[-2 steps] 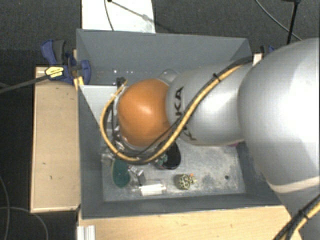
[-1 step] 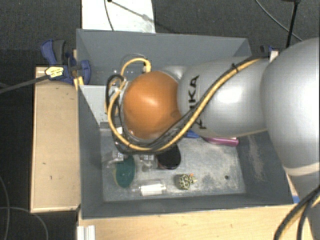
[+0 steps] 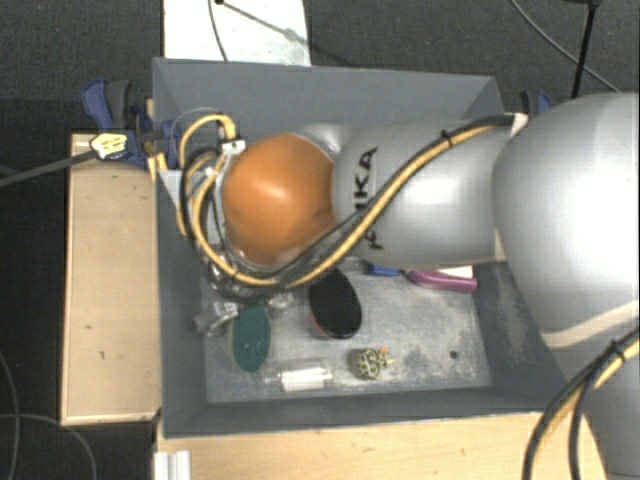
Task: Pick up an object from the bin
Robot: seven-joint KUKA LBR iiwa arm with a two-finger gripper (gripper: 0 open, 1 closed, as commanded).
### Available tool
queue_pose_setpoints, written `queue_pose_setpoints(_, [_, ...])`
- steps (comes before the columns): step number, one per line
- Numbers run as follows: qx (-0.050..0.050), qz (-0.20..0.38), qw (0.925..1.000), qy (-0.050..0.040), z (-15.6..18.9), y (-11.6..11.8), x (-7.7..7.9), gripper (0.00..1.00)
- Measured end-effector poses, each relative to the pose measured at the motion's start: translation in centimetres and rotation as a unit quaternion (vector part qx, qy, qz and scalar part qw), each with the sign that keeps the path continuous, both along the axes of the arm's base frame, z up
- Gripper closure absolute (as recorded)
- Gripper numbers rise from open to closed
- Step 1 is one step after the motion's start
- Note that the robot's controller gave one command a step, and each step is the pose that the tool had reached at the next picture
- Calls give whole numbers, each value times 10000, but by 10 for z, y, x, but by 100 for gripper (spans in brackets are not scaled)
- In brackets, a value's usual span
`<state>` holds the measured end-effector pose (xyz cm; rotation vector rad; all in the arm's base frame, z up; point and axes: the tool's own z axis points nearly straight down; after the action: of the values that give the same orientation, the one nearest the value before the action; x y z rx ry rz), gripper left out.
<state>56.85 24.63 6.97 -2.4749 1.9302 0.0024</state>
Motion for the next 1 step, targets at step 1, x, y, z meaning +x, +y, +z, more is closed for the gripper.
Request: queue_pose_setpoints(1, [11,-51,10000,8,1,1,0,0])
